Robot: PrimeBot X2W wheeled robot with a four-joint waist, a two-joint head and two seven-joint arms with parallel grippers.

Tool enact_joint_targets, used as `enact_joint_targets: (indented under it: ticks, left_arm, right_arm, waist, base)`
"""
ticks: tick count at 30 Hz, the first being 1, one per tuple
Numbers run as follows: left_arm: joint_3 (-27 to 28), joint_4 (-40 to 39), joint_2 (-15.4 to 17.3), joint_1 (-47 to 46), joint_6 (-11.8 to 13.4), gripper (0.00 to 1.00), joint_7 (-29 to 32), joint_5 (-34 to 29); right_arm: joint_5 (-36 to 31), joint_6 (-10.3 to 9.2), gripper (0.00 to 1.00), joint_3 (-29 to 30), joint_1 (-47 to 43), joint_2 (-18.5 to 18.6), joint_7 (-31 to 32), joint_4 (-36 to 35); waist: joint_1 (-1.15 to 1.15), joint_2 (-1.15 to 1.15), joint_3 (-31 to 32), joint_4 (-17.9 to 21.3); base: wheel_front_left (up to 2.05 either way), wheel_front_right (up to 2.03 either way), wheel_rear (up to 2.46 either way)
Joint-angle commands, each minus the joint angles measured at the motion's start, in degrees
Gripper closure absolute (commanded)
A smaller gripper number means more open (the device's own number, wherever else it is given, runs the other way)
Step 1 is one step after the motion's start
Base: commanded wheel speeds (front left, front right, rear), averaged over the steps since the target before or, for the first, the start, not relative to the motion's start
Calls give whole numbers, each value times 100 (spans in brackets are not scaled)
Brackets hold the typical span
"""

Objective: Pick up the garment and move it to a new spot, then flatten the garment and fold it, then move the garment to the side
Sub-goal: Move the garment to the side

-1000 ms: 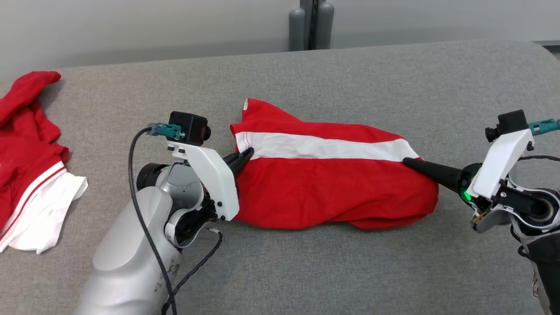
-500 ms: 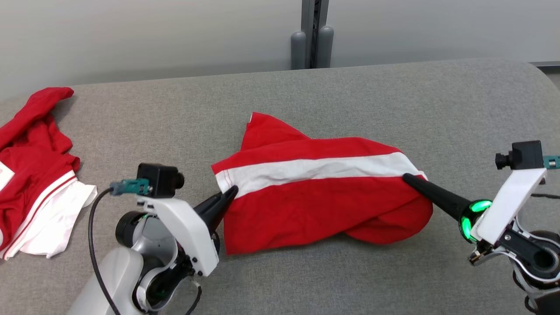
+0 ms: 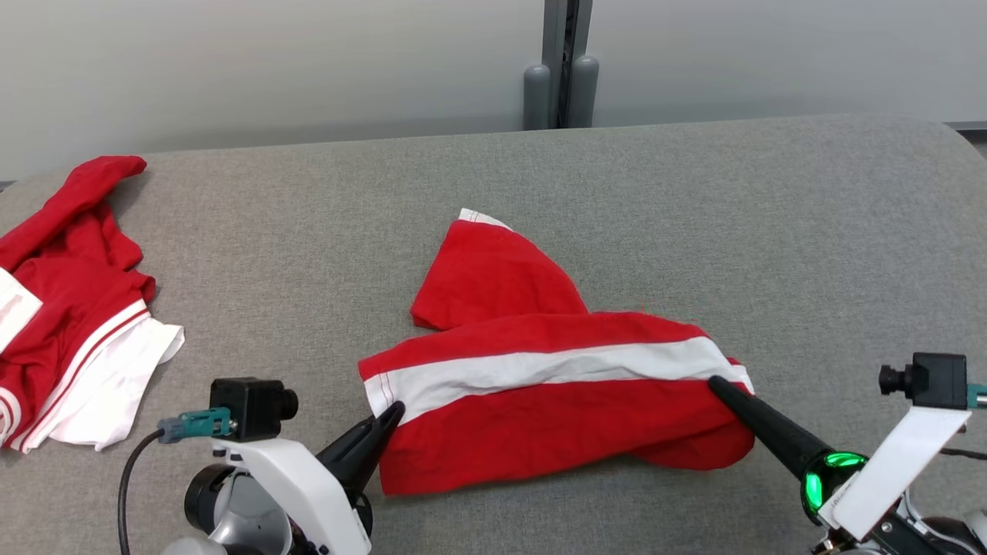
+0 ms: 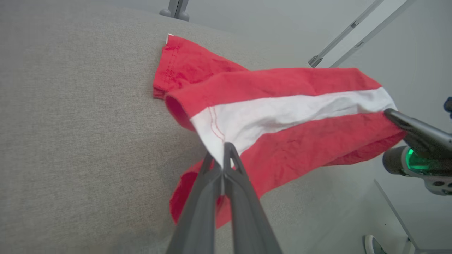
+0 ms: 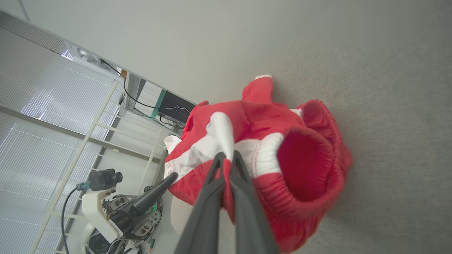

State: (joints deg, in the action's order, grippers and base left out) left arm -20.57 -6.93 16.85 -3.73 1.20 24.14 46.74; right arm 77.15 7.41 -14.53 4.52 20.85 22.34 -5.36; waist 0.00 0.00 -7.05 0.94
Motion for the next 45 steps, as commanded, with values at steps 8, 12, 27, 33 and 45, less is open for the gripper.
enact_joint_targets:
  ticks: [8, 12, 27, 33, 45]
  left_arm:
    - [68, -317, 110, 150, 117, 100, 32, 44]
    - [100, -282, 203, -206, 21, 100, 112, -16]
    - [-47, 2310, 412, -4738, -852, 100, 171, -260]
    - [-214, 3416, 464, -6626, -859, 100, -102, -232]
    - [-1152, 4732, 974, -9351, -841, 100, -1480, -554]
  right_arm:
    - [24, 16, 100, -173, -180, 220, -378, -215]
    - [-135, 16, 100, -195, 121, 355, -506, -161]
    - [-906, 15, 100, -674, 4018, 431, -723, 995]
    - [-1158, 9, 100, -978, 5883, 361, -1111, 1788]
    - [-1729, -9, 100, -1644, 8704, 250, -3011, 3242]
  waist:
    - [0, 0, 30, 47]
    - [0, 0, -62, 65]
    - [0, 0, -1598, 192]
    - [0, 0, -2363, 272]
    - [0, 0, -3060, 479]
  base:
    - [0, 0, 0]
    - [0, 0, 0]
    - [0, 0, 0]
    - [0, 0, 0]
    - [0, 0, 0]
